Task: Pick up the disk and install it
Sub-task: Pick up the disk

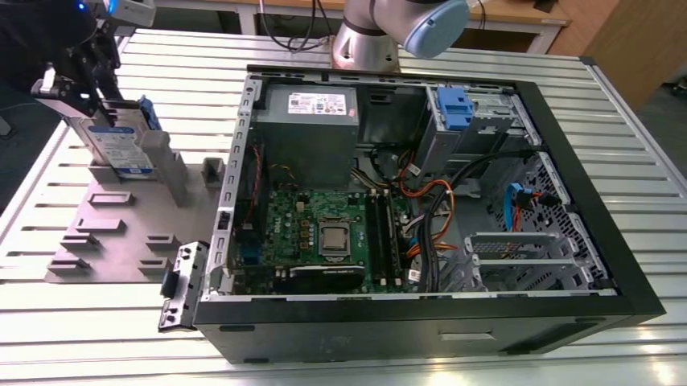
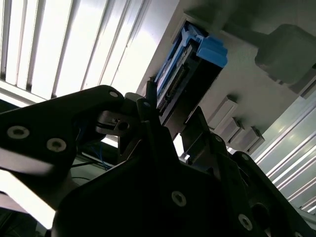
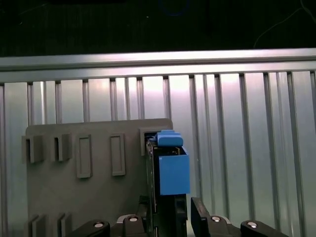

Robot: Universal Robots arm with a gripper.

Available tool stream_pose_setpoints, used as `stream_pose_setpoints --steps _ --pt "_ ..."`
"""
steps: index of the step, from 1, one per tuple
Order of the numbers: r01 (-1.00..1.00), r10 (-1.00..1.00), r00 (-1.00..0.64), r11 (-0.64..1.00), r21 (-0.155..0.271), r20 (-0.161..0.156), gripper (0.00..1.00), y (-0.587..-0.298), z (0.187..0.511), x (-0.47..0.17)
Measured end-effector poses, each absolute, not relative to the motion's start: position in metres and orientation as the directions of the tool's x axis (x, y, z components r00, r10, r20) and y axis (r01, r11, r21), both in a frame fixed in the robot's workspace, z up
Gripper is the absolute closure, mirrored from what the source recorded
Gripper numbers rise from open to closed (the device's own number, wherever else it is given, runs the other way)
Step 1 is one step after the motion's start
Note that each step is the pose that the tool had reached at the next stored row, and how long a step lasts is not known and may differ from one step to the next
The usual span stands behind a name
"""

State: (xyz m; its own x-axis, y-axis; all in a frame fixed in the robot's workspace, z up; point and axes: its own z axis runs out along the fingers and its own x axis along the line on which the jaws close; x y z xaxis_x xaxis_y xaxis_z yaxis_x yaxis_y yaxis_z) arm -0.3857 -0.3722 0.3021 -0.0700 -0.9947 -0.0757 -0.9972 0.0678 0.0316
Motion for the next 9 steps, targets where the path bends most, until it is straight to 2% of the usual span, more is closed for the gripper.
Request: stream_pose_setpoints --steps 9 --pt "-0.999 -0.997 -0.034 0.032 0.032 -0.076 0.54 -0.3722 0.3021 -0.3855"
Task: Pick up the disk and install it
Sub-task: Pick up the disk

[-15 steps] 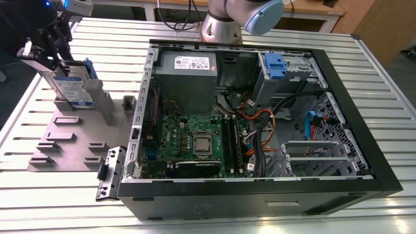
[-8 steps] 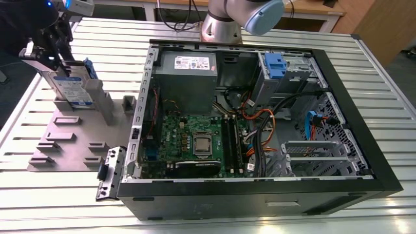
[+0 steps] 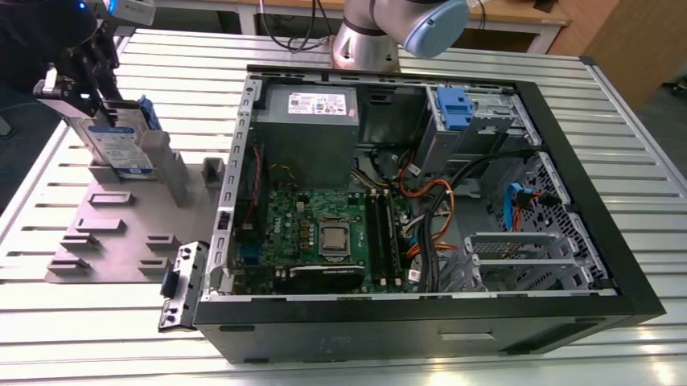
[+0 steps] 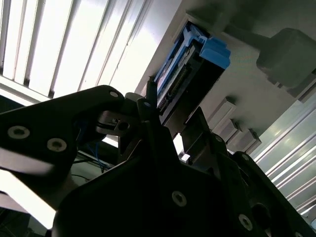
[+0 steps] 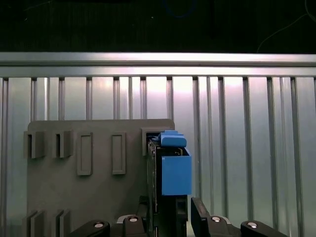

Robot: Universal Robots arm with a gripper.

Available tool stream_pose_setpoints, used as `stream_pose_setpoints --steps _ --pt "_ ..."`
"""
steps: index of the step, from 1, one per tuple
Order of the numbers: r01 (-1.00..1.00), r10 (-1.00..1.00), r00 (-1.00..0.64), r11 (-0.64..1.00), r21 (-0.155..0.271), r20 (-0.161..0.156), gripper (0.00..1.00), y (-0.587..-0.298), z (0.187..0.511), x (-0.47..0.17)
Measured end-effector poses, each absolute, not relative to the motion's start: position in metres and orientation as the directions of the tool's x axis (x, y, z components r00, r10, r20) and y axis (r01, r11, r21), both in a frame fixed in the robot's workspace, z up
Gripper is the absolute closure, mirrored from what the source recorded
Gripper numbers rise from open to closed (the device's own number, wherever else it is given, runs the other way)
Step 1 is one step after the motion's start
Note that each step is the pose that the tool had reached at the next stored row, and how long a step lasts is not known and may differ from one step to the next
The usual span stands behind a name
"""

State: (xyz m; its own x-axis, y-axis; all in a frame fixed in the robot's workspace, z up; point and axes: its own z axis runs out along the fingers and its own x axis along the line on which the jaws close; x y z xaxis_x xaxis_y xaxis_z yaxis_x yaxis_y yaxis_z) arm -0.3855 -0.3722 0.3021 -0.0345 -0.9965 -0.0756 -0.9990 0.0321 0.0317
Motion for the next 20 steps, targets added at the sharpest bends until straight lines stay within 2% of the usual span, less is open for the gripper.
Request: stream_pose_setpoints --steps 8,9,20 --pt "-0.999 -0.997 -0.034 0.032 0.032 -0.076 0.56 -0.3722 0.3021 -0.3855" --pt "-0.999 -0.997 -0.034 0.032 0.032 -0.076 0.62 -0.3722 0.3021 -0.3855" --pt "-0.999 -0.997 -0.033 0.031 0.032 -0.076 0.65 -0.3722 0.3024 -0.3855"
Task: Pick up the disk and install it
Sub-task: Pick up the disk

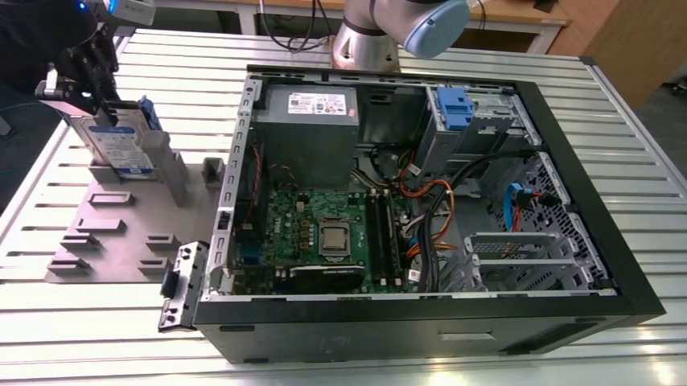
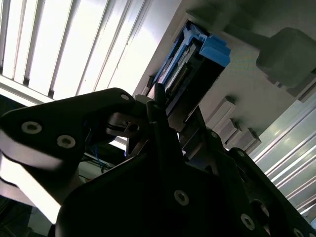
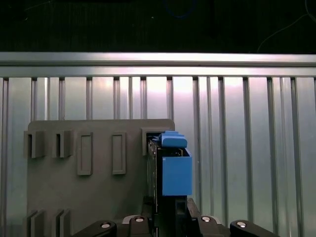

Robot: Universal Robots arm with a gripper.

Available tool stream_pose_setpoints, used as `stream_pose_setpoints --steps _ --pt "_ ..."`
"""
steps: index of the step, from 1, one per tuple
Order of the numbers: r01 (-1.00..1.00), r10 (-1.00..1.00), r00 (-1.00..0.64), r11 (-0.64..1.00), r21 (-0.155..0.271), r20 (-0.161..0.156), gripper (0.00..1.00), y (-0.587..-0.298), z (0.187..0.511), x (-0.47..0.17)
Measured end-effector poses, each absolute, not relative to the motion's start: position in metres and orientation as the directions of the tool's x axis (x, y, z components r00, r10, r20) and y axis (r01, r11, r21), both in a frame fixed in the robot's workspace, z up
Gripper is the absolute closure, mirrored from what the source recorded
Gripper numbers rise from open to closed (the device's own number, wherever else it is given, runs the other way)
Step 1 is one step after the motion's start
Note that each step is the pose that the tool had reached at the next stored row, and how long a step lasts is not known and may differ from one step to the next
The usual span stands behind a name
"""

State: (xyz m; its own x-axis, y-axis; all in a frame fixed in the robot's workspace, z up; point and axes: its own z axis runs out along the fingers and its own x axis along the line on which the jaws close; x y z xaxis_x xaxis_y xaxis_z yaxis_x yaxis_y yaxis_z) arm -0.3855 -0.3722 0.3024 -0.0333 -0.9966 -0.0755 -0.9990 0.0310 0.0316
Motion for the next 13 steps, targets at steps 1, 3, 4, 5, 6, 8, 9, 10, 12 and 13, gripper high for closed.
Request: stream_pose_setpoints --steps 1,3,4,5,6,8,9,10,12,13 --pt "-0.999 -0.997 -0.033 0.031 0.031 -0.075 0.65 -0.3722 0.3028 -0.3854" --pt "-0.999 -0.997 -0.033 0.031 0.032 -0.074 0.65 -0.3723 0.3042 -0.3855" --pt "-0.999 -0.997 -0.033 0.031 0.032 -0.073 0.65 -0.3722 0.3049 -0.3855" --pt "-0.999 -0.997 -0.033 0.031 0.032 -0.073 0.65 -0.3722 0.3057 -0.3855" --pt "-0.999 -0.997 -0.033 0.031 0.032 -0.072 0.65 -0.3722 0.3062 -0.3855" --pt "-0.999 -0.997 -0.033 0.031 0.031 -0.072 0.65 -0.3722 0.3062 -0.3855" --pt "-0.999 -0.997 -0.033 0.031 0.031 -0.071 0.65 -0.3722 0.3063 -0.3855" --pt "-0.999 -0.997 -0.033 0.031 0.032 -0.069 0.65 -0.3722 0.3063 -0.3856" --pt "-0.999 -0.997 -0.033 0.031 0.031 -0.065 0.65 -0.3722 0.3062 -0.3855" --pt "-0.999 -0.998 -0.033 0.031 0.031 -0.061 0.65 -0.3722 0.3061 -0.3855"
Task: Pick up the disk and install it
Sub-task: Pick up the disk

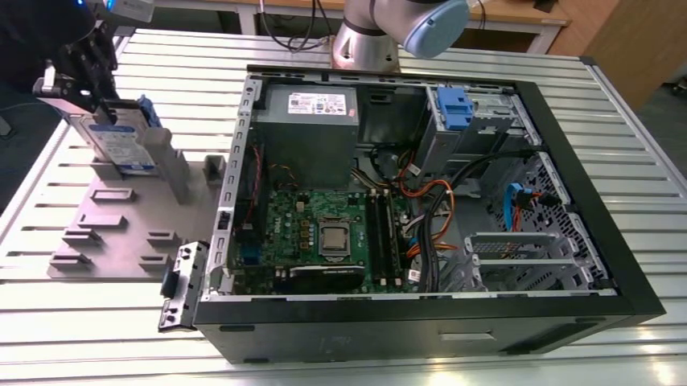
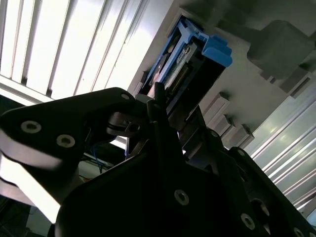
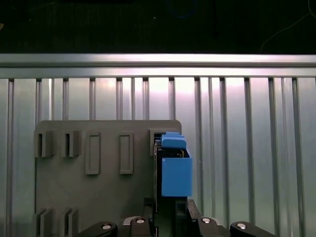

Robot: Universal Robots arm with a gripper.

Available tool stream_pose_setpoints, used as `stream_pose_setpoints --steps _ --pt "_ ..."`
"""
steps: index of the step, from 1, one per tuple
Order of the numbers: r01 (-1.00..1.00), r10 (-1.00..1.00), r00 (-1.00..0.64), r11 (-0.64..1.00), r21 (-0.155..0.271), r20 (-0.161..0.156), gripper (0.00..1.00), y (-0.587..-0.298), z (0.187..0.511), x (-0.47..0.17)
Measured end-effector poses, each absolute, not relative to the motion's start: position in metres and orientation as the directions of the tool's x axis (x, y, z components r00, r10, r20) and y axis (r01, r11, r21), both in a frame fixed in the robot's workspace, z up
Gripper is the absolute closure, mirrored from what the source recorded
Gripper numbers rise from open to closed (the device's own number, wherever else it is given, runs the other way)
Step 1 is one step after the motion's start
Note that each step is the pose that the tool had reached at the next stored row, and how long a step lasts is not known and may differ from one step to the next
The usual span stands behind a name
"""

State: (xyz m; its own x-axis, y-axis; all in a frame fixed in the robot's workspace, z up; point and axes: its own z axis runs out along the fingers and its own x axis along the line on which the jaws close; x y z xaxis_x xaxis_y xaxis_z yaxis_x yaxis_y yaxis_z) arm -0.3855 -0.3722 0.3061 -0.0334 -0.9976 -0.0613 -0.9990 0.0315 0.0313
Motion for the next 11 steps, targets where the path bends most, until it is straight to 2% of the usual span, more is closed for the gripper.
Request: stream_pose_setpoints --steps 4,11 --pt "-0.999 -0.999 -0.034 0.033 0.030 -0.034 0.65 -0.3722 0.3059 -0.3855" --pt "-0.999 -0.999 -0.034 0.033 0.030 -0.033 0.65 -0.3721 0.3059 -0.3855"
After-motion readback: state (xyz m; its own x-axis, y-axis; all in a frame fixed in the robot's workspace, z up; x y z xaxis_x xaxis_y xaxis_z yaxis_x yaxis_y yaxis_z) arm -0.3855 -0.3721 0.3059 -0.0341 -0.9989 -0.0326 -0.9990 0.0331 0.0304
